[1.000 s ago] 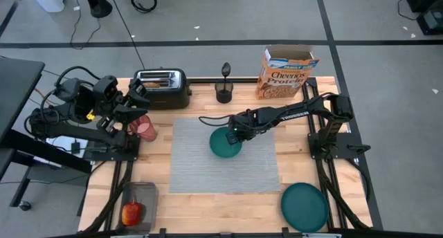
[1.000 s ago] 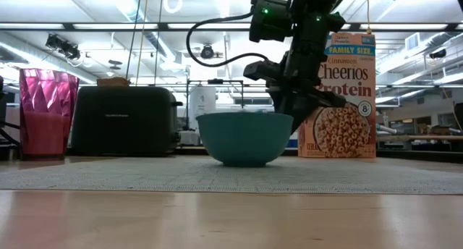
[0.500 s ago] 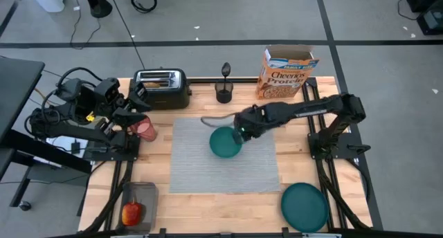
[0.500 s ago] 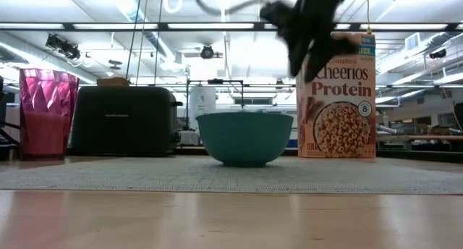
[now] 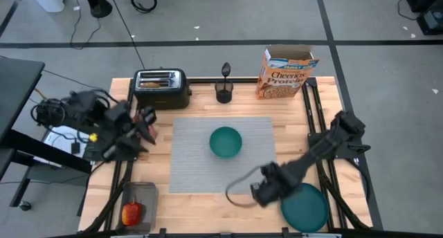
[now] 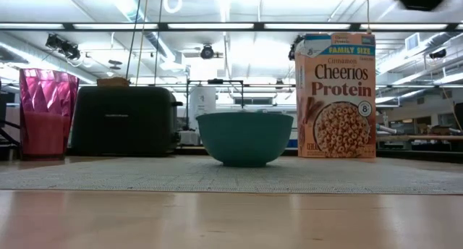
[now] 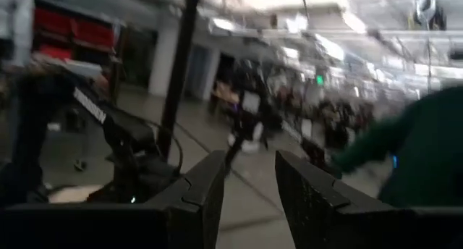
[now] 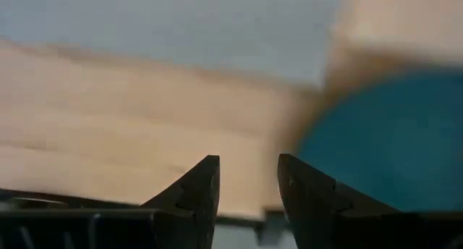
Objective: Arrange a breakfast setting
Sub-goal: Put the dark green plate on the gray placemat to the bottom left of the dark green bowl
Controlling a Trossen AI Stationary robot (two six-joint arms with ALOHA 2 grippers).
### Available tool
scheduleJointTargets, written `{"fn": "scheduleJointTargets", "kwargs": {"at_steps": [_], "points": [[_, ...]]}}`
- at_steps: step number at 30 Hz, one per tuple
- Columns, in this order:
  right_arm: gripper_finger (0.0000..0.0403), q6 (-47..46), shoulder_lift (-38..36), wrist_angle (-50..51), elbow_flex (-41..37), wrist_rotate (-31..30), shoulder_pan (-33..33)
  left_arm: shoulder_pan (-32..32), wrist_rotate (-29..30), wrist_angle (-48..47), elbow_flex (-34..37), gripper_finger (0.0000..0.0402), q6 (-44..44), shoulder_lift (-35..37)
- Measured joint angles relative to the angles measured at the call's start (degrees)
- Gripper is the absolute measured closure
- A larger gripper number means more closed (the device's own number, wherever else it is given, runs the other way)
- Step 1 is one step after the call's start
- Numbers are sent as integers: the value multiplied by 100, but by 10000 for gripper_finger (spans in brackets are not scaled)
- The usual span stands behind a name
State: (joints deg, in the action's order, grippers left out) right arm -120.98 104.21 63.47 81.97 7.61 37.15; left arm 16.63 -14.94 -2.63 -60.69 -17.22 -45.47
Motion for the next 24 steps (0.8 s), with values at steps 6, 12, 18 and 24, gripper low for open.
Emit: {"fn": "scheduleJointTargets", "kwargs": {"at_steps": [6,12,18,24], "points": [[257,-495,674,-599,0,510,479,402,88,285,2,269,-93,-563],[257,-200,1192,-446,0,770,550,898,494,1522,2,269,-159,-1148],[267,141,1619,-472,0,857,550,1099,931,1876,2,269,-159,-1631],[322,260,1721,-421,19,969,564,1191,960,1185,4,278,-203,-1861]]}}
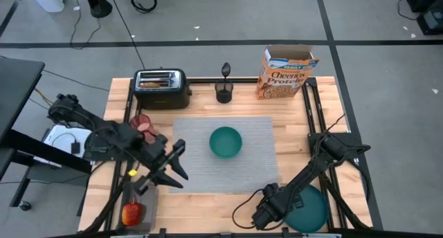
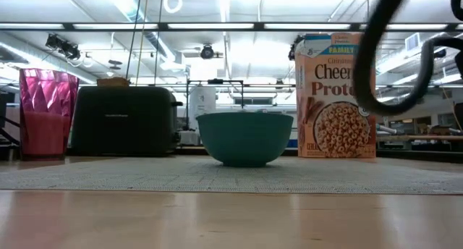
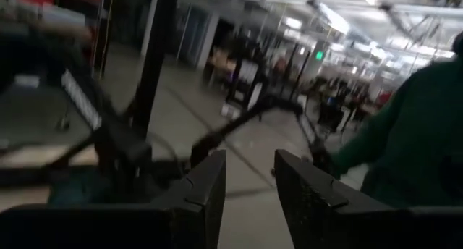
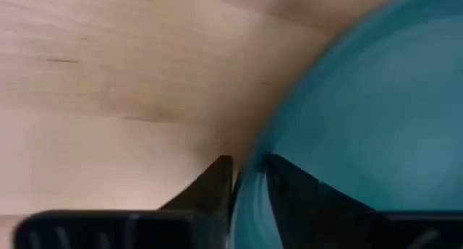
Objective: Arrange a breakfast setting
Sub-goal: Put the dark green plate on the gray placemat to the bottom left of the dark green bowl
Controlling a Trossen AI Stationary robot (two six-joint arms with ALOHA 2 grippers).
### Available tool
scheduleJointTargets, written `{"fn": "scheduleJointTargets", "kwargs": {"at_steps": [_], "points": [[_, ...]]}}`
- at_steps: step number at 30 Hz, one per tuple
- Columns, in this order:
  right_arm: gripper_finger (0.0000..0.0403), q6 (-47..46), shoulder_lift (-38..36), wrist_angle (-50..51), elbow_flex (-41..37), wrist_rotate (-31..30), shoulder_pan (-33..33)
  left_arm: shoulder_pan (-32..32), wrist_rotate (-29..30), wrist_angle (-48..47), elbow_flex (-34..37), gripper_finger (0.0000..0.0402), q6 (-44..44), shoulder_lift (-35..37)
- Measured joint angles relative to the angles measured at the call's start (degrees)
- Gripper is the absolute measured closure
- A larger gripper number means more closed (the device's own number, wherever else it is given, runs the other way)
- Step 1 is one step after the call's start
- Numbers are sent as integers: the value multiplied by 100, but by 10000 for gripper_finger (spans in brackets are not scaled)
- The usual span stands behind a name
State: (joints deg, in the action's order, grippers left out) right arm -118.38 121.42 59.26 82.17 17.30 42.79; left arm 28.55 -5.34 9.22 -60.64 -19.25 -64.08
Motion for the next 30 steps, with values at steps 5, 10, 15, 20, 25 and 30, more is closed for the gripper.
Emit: {"fn": "scheduleJointTargets", "kwargs": {"at_steps": [5,10,15,20,25,30], "points": [[388,-16,-253,371,-11,-230,58,1,2,-701,0,295,-294,-8],[386,169,-642,1011,271,-553,69,-1,2,-1042,0,308,-264,45],[391,1131,-893,1788,1099,-1256,31,-1,25,-1646,0,316,-370,198],[391,3079,-902,1890,2025,-2031,-54,67,27,-1776,-2,318,-522,418],[391,5946,-902,1167,2427,-2483,-131,71,17,-1819,-4,318,-563,665],[391,8796,-902,-94,2477,-2453,-265,71,64,-1816,-7,318,-566,916]]}}
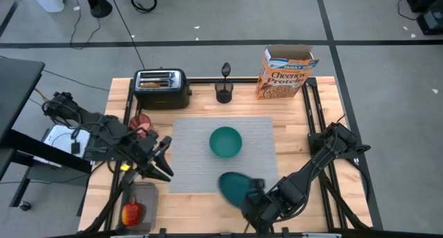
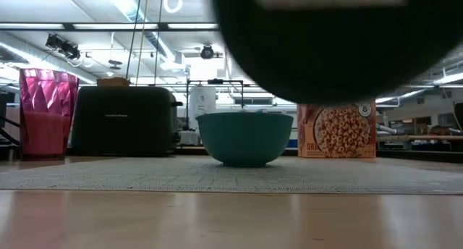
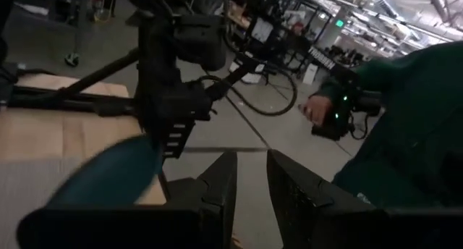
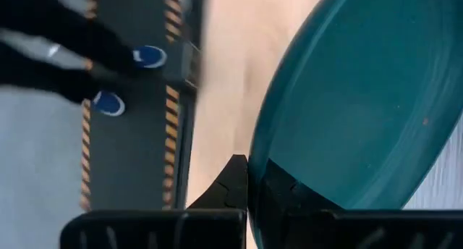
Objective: Arrange a breakfast setting
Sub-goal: Put the dark green plate on the gray placemat to the bottom left of the dark green bowl
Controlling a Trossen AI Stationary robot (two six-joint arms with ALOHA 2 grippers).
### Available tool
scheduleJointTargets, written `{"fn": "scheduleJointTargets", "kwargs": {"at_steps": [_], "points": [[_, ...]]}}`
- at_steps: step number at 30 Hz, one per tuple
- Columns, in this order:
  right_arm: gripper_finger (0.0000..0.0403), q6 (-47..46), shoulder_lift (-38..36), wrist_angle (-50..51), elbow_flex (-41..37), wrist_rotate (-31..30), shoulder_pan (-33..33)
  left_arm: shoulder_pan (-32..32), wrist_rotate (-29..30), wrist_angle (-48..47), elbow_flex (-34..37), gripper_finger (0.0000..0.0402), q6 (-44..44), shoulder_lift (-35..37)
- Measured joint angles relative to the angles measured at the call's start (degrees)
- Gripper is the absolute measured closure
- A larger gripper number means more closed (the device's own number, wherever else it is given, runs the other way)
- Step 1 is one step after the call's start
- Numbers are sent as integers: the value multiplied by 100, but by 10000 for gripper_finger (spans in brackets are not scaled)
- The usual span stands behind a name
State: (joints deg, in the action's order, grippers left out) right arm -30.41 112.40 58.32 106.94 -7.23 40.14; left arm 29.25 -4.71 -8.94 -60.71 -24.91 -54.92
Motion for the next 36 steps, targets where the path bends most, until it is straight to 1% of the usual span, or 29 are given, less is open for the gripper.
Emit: {"fn": "scheduleJointTargets", "kwargs": {"at_steps": [3,5,7,10,15,18,22,26,30,36], "points": [[391,1849,53,-698,7,40,-137,0,86,5,0,318,-3,102],[389,2828,144,-1022,7,36,-270,-3,153,3,0,318,-4,135],[387,3489,305,-1376,7,21,-440,-5,252,10,0,318,-4,143],[390,4567,614,-1627,0,-257,-666,-19,352,-10,0,318,-61,143],[390,6151,1080,-1607,0,-806,-1001,-19,532,-134,0,318,-287,141],[390,6943,1302,-1658,-2,-967,-1193,-19,564,-129,0,318,-393,141],[390,7422,1630,-1754,2,-1304,-1446,-18,673,-148,0,318,-451,141],[390,7426,1937,-1895,-2,-1382,-1646,-19,798,-121,0,318,-463,141],[388,7414,2081,-1913,-2,-1537,-1681,-19,813,-62,0,318,-472,141],[385,7306,2061,-1866,2,-1398,-1670,-19,813,-37,0,318,-567,141]]}}
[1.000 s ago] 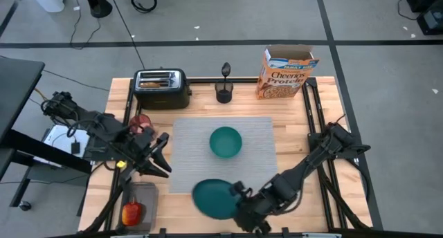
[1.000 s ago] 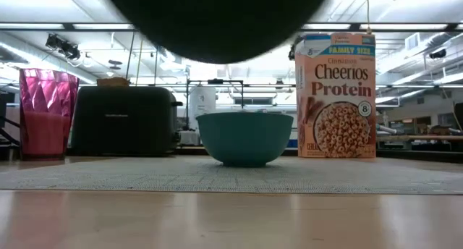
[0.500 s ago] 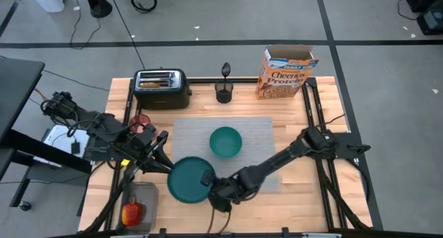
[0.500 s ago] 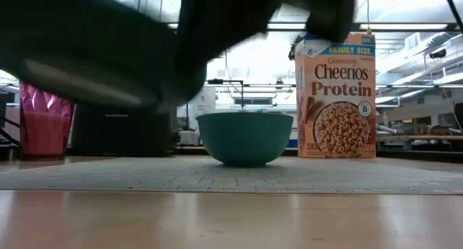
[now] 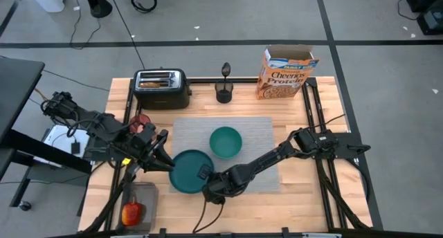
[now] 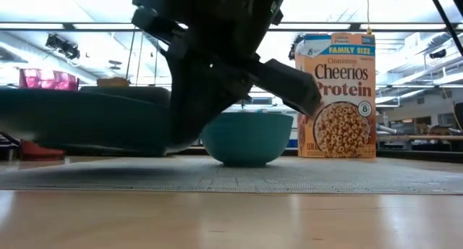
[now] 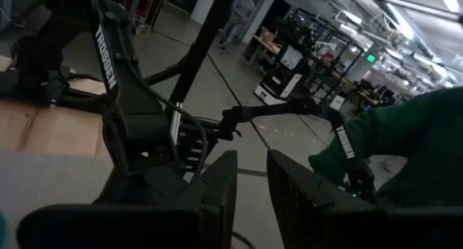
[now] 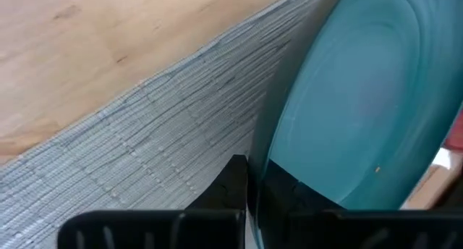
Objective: Arrange a breakfast setting
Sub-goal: Put the dark green plate on the gray placemat to the bottom left of the dark green bowl, then put the bread from the toaster on the dark green plate
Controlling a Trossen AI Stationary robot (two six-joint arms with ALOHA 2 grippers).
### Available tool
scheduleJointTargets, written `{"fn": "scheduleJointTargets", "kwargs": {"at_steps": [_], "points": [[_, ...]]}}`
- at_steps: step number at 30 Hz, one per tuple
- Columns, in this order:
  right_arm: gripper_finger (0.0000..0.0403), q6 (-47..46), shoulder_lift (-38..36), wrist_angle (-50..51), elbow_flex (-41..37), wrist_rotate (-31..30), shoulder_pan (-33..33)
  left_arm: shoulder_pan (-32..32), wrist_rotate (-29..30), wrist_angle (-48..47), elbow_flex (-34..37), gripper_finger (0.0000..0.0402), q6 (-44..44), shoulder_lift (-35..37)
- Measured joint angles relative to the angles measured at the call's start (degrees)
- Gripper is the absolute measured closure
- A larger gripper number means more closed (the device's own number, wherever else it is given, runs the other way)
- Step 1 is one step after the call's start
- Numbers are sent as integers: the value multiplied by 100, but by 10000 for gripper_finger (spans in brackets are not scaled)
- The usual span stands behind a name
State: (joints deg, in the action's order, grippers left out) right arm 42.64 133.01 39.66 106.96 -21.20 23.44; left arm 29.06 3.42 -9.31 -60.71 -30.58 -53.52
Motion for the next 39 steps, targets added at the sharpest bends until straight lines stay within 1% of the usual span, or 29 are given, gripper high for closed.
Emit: {"fn": "scheduleJointTargets", "kwargs": {"at_steps": [3,7,12,15,18,23,27,31,34,35,37,39], "points": [[382,-295,0,19,-1,140,-1,0,-2,89,0,318,-136,-2],[371,-497,0,137,-2,166,-5,0,-1,185,0,318,-180,-2],[343,-676,0,152,0,132,-11,0,-2,226,0,318,-185,-2],[324,-921,0,150,0,113,-15,0,-2,369,0,318,-381,-2],[304,-1054,0,149,0,-133,6,0,-1,714,0,318,-506,-2],[277,-1228,-150,125,0,-697,173,0,-2,1232,0,318,-300,-2],[265,-1526,-403,141,7,-815,315,44,-56,1783,0,318,-352,-41],[264,-2146,-781,221,9,-832,468,254,-85,2068,0,318,-28,-67],[264,-2707,-1112,247,9,-969,570,252,23,1843,0,318,110,-3],[264,-2909,-1240,247,9,-1037,607,192,137,1611,-13,318,109,45],[265,-3366,-1515,225,9,-1177,670,-23,492,828,-183,318,13,136],[265,-3875,-1776,193,13,-1273,729,-350,864,-263,-480,318,-28,179]]}}
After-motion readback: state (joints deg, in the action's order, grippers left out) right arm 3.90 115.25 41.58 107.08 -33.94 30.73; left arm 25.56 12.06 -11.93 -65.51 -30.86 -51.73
